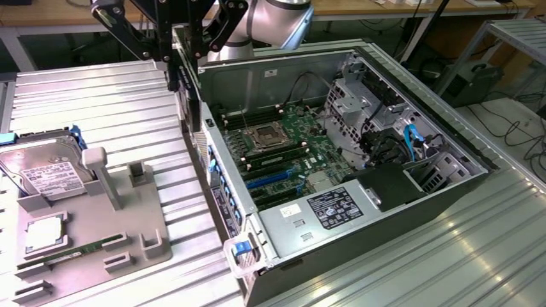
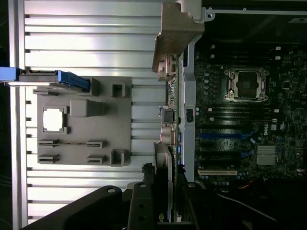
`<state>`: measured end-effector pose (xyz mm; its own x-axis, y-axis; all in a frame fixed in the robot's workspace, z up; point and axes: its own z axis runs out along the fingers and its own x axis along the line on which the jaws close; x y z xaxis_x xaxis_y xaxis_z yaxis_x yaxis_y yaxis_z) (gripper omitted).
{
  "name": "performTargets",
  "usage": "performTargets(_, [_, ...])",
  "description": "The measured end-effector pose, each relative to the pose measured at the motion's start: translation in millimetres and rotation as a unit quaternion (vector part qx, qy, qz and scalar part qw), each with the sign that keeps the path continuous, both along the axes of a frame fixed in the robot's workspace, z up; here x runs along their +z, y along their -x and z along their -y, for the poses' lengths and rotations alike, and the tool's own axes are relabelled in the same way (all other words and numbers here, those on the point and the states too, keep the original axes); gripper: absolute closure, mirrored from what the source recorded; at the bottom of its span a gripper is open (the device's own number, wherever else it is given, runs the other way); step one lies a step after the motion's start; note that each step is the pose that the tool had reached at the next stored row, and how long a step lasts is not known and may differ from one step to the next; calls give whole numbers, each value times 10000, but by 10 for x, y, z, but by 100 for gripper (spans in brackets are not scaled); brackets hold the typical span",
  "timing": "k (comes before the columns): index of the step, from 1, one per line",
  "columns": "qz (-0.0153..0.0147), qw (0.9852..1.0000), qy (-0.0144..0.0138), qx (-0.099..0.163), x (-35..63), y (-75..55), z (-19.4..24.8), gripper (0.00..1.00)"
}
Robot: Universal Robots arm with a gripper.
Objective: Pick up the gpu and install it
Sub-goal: 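Pick up the gpu and move the gpu toward the slot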
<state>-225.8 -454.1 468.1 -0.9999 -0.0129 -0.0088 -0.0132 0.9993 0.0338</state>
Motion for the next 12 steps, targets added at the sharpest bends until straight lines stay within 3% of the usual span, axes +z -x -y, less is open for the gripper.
performTargets(12, [1, 10000, -1, 0, -1, -104, 0, 73])
